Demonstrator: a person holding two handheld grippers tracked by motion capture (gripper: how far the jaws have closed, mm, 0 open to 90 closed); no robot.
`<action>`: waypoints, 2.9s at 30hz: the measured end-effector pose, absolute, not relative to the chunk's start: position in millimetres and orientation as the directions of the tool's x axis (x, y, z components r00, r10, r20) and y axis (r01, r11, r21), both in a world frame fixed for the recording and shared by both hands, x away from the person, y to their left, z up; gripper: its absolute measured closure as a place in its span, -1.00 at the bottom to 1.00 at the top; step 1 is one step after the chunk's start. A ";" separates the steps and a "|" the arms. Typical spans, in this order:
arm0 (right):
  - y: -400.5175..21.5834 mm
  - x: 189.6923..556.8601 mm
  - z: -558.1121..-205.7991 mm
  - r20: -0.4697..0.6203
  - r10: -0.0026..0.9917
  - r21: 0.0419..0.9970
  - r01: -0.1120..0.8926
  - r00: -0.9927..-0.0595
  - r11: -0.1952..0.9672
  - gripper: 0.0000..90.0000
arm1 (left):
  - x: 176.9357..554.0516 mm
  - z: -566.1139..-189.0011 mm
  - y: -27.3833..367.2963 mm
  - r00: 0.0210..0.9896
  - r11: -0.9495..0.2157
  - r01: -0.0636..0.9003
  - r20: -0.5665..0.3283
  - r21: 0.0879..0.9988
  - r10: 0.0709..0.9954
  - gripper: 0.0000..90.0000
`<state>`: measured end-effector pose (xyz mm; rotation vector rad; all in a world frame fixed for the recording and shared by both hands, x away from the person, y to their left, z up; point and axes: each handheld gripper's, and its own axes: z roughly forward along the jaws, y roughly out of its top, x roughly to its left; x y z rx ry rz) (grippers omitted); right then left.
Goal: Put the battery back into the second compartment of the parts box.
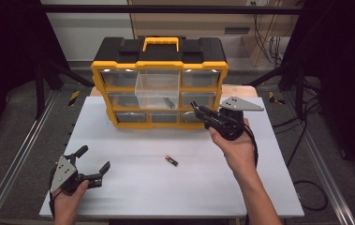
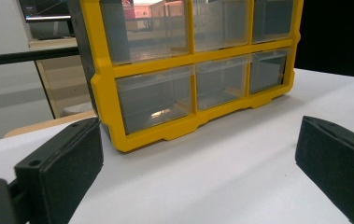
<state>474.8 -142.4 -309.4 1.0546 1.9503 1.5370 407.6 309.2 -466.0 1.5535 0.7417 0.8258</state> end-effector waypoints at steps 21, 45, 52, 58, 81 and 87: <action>-135.4 475.2 -268.6 0.084 0.773 0.966 0.243 -0.629 0.093 0.71 | 407.3 -465.6 311.1 0.546 -0.124 0.012 0.097 0.992 0.832 -0.99; -118.5 483.1 -228.7 0.048 0.763 0.971 0.209 -0.645 0.116 0.71 | 407.5 -465.6 312.3 0.544 -0.123 0.012 0.097 0.992 0.834 -0.98; -108.3 489.7 -217.5 0.033 0.759 0.969 0.207 -0.650 0.136 0.71 | 407.3 -465.5 311.1 0.547 -0.127 0.013 0.099 0.992 0.831 -0.98; -94.9 496.4 -208.4 0.015 0.756 0.964 0.210 -0.654 0.162 0.71 | 407.5 -465.7 310.7 0.549 -0.128 0.014 0.100 0.992 0.830 -0.98; -66.9 507.2 -212.8 -0.030 0.779 0.945 0.235 -0.627 0.226 -0.06 | 408.2 -465.5 312.1 0.549 -0.121 0.012 0.095 0.993 0.830 -0.98; -73.3 489.0 -217.3 -0.032 0.769 0.950 0.219 -0.638 0.221 -0.46 | 408.1 -465.4 311.9 0.549 -0.124 0.011 0.097 0.992 0.830 -0.98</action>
